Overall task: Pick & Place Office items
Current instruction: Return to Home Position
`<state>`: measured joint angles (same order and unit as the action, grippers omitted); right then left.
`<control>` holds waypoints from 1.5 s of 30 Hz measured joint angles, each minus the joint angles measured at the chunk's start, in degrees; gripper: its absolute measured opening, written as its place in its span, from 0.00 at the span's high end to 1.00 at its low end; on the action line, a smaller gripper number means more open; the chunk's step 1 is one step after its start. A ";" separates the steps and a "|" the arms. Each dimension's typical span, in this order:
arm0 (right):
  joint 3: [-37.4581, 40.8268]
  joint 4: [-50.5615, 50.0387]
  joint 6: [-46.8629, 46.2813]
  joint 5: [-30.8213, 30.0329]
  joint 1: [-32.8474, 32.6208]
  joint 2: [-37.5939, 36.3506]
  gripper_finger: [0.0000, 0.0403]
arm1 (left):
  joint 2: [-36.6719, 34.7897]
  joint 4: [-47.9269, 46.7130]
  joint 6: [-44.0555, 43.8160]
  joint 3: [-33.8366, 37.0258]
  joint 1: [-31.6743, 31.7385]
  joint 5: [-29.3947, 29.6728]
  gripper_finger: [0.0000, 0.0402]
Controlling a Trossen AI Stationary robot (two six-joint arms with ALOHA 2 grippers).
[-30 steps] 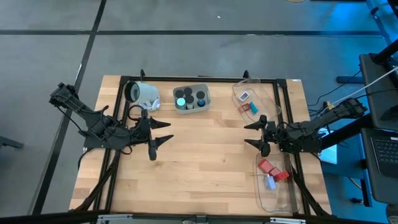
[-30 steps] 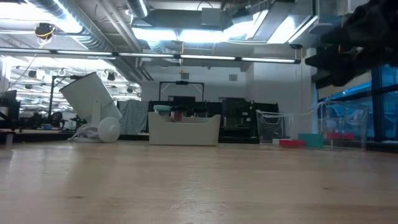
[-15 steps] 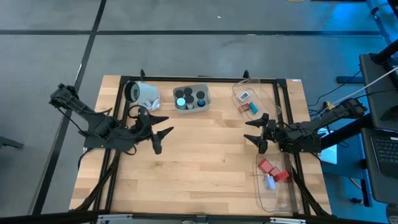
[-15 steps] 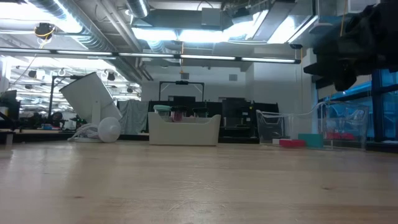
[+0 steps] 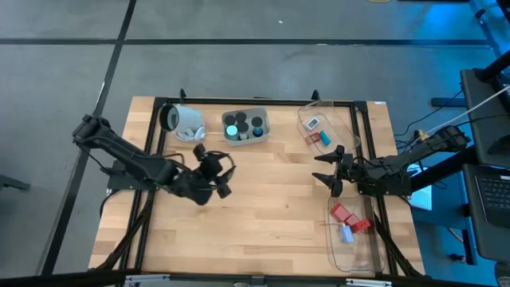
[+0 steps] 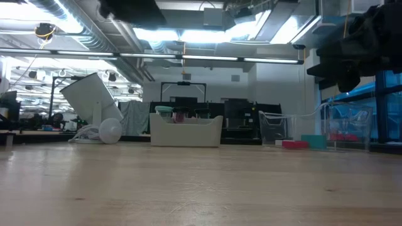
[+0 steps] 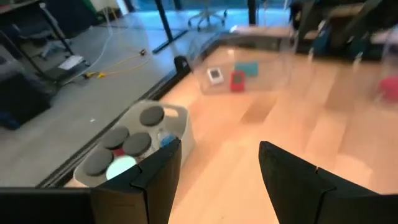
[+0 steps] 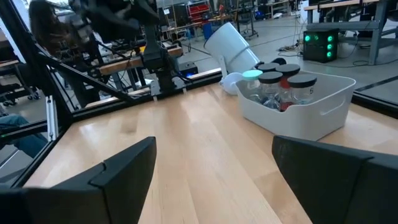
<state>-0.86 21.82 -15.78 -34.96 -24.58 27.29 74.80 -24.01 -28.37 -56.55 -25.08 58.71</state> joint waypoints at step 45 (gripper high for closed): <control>-0.07 0.00 0.01 0.00 0.00 0.00 0.20 | -53.12 33.32 0.08 54.55 18.09 -15.18 0.47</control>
<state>-0.93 21.82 -15.77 -34.96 -24.58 27.29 21.68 9.31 -28.29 -2.01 -6.99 43.53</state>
